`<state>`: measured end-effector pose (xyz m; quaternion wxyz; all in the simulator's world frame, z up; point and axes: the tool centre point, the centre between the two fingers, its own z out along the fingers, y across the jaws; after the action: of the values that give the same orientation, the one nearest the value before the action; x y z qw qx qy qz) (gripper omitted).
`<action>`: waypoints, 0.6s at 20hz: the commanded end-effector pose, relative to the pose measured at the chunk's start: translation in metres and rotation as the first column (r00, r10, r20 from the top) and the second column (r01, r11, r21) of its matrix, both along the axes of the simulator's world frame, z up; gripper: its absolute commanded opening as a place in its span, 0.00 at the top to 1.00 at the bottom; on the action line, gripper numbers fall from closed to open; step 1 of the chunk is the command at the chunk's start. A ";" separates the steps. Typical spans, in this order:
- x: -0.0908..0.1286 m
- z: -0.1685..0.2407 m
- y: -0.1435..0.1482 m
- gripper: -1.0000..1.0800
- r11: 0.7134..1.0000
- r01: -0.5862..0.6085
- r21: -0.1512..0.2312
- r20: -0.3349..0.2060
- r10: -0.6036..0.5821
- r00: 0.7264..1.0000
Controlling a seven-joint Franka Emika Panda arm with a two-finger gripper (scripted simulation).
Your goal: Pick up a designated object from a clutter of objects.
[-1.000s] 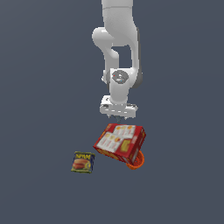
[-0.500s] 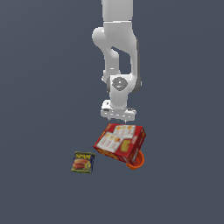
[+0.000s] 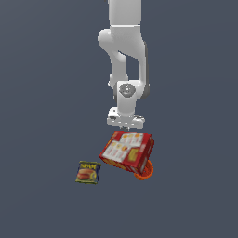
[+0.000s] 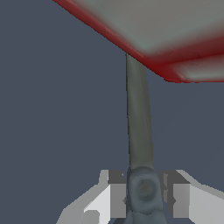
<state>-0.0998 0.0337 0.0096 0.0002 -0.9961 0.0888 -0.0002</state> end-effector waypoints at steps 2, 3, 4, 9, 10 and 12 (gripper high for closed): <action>0.000 0.000 -0.001 1.00 1.000 0.002 0.000 0.000 -0.002 1.000; 0.000 0.000 -0.001 1.00 1.000 0.002 0.000 0.000 -0.002 1.000; 0.000 0.000 -0.001 1.00 1.000 0.002 0.000 0.000 -0.002 1.000; 0.001 0.004 0.001 1.00 1.000 0.000 0.000 0.000 0.000 1.000; 0.001 0.006 0.001 1.00 1.000 0.000 0.000 0.000 0.000 1.000; 0.002 0.011 0.002 1.00 1.000 0.000 0.000 0.000 0.000 1.000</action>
<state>-0.0991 0.0351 0.0162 0.0000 -0.9960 0.0889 0.0009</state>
